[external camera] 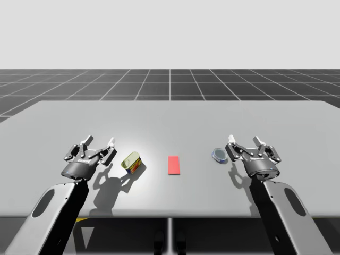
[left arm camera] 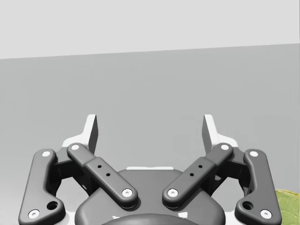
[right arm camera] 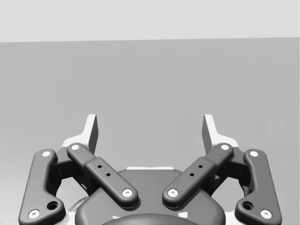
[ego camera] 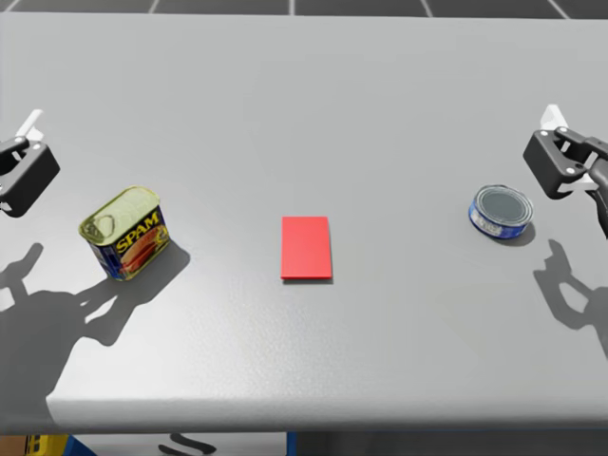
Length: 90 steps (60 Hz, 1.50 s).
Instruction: Look at the card. If it is red, pick the object on the left. If it is green, pick the object on the right.
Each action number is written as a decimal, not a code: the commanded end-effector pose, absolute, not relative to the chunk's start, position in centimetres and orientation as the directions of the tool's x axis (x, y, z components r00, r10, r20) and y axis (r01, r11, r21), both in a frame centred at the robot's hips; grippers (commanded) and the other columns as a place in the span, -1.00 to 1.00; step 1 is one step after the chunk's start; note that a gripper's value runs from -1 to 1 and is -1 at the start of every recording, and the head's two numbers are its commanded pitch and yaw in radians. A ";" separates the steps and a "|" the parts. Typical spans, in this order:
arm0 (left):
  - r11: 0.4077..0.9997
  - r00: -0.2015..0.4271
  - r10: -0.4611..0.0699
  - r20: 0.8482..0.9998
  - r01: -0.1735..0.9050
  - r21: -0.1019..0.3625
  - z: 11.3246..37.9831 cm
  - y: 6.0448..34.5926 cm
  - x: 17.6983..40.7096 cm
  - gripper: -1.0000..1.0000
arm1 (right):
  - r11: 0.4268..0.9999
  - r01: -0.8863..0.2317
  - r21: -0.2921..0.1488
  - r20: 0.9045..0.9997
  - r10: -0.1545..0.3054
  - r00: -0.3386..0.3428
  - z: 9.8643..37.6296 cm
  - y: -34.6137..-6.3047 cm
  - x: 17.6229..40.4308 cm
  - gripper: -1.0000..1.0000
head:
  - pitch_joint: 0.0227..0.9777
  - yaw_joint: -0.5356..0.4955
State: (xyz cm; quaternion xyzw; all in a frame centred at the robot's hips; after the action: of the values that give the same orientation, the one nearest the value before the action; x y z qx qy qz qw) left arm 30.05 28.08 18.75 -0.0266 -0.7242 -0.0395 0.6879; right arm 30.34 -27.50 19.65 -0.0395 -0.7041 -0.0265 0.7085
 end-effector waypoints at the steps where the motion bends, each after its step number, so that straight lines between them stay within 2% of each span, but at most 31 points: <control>1: 0.995 -0.053 -0.015 0.998 0.094 0.020 18.7 28.1 30.1 -1.00 | 0.996 0.090 -0.021 1.000 0.020 0.007 19.6 -27.5 30.3 -1.00 | 0.76 0.00; 8: 0.996 -0.053 -0.014 0.999 0.092 0.019 18.7 28.1 30.2 -1.00 | 0.996 0.087 -0.025 1.000 0.024 0.009 19.6 -27.4 30.3 -1.00 | 0.76 0.08; 21: 0.996 -0.051 -0.015 0.999 0.089 0.019 18.7 28.1 30.2 -1.00 | 0.997 0.075 -0.029 1.000 0.029 0.011 19.6 -27.3 30.2 -1.00 | 0.78 0.39; 33: 0.996 -0.050 -0.014 0.999 0.091 0.018 18.6 28.1 30.1 -1.00 | 0.997 0.071 -0.031 0.999 0.031 0.013 19.4 -27.1 30.2 -1.00 | 0.78 0.59; 40: 0.995 -0.053 -0.005 0.999 0.099 0.010 18.7 28.0 30.2 -1.00 | 0.997 0.072 -0.029 1.000 0.028 0.013 19.4 -27.1 30.2 -1.00 | 0.78 0.61; 50: 0.989 -0.051 0.036 0.998 0.146 -0.028 19.3 27.4 29.9 -1.00 | 0.997 0.072 -0.025 1.000 0.024 0.014 19.5 -27.1 30.1 -1.00 | 0.76 0.59; 54: 0.983 -0.050 0.023 0.998 0.185 -0.014 20.1 26.8 29.2 -1.00 | 0.997 0.073 -0.023 1.000 0.022 0.015 19.5 -27.2 30.1 -1.00 | 0.74 0.58; 64: 0.947 -0.042 0.028 0.999 0.321 -0.013 21.6 25.9 27.3 -1.00 | 0.997 0.072 -0.025 1.000 0.023 0.018 19.4 -27.2 30.2 -1.00 | 0.73 0.59; 75: 0.900 0.001 0.021 1.000 0.435 -0.019 20.9 25.9 26.1 -1.00 | 0.997 0.076 -0.026 0.999 0.025 0.021 19.4 -27.2 30.2 -1.00 | 0.74 0.60; 90: 0.870 0.071 0.008 0.997 0.490 -0.042 18.5 26.5 23.9 -1.00 | 0.996 0.079 -0.029 0.999 0.028 0.019 19.4 -27.3 30.2 -1.00 | 0.74 0.60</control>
State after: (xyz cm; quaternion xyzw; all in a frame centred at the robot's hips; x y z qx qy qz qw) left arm 25.49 26.56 20.08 -0.1728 -0.6799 -0.1574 0.6951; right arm 30.17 -27.20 19.40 -0.0366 -0.6998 -0.0180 0.7132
